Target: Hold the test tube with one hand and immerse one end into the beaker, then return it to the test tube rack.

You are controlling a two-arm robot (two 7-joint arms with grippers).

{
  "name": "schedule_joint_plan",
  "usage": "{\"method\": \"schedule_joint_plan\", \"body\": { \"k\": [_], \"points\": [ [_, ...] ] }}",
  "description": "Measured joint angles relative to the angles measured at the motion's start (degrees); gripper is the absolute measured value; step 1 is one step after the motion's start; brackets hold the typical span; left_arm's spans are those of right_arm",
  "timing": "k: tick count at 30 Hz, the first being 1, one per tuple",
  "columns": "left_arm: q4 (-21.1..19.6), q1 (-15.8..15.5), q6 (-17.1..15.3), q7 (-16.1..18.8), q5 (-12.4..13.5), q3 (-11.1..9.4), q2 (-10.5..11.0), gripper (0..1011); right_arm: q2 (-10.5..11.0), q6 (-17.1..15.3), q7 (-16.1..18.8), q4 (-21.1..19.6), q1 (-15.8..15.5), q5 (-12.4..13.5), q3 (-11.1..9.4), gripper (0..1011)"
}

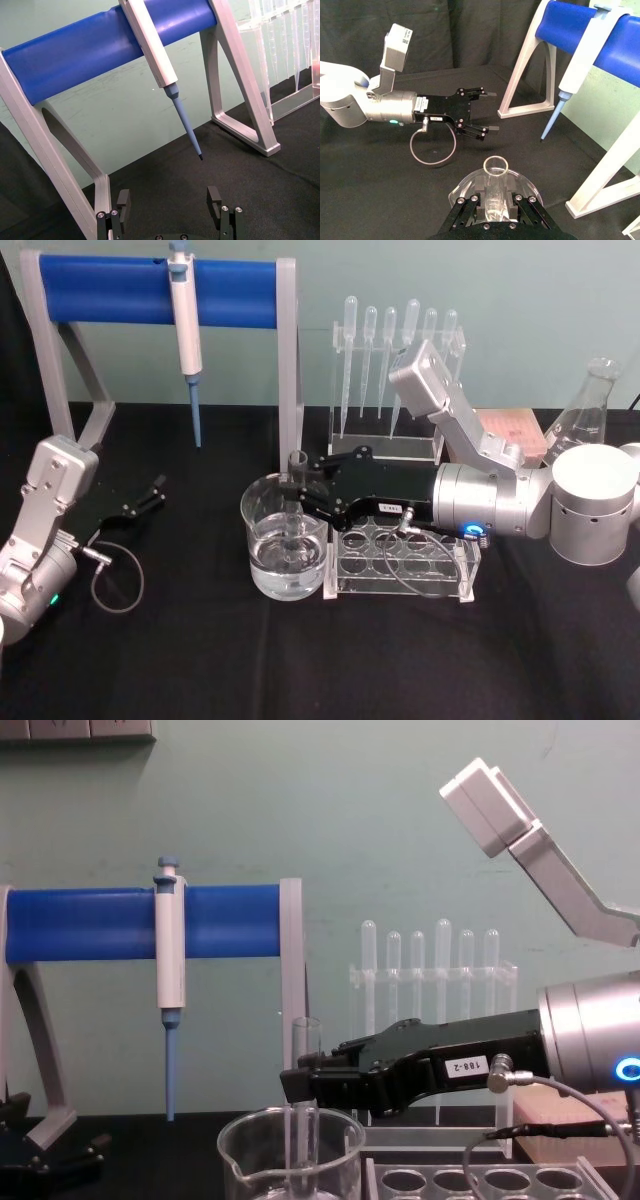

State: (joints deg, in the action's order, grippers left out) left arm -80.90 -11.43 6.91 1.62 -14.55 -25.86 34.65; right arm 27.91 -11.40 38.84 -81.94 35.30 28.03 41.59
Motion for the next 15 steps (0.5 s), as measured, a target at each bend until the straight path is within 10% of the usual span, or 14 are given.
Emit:
{"method": "schedule_joint_plan", "body": {
  "k": [15],
  "points": [
    [0.0, 0.0, 0.0, 0.0, 0.0, 0.0, 0.0, 1000, 0.0, 0.0, 0.0, 0.0, 0.0, 0.0, 0.0, 239]
  ]
}}
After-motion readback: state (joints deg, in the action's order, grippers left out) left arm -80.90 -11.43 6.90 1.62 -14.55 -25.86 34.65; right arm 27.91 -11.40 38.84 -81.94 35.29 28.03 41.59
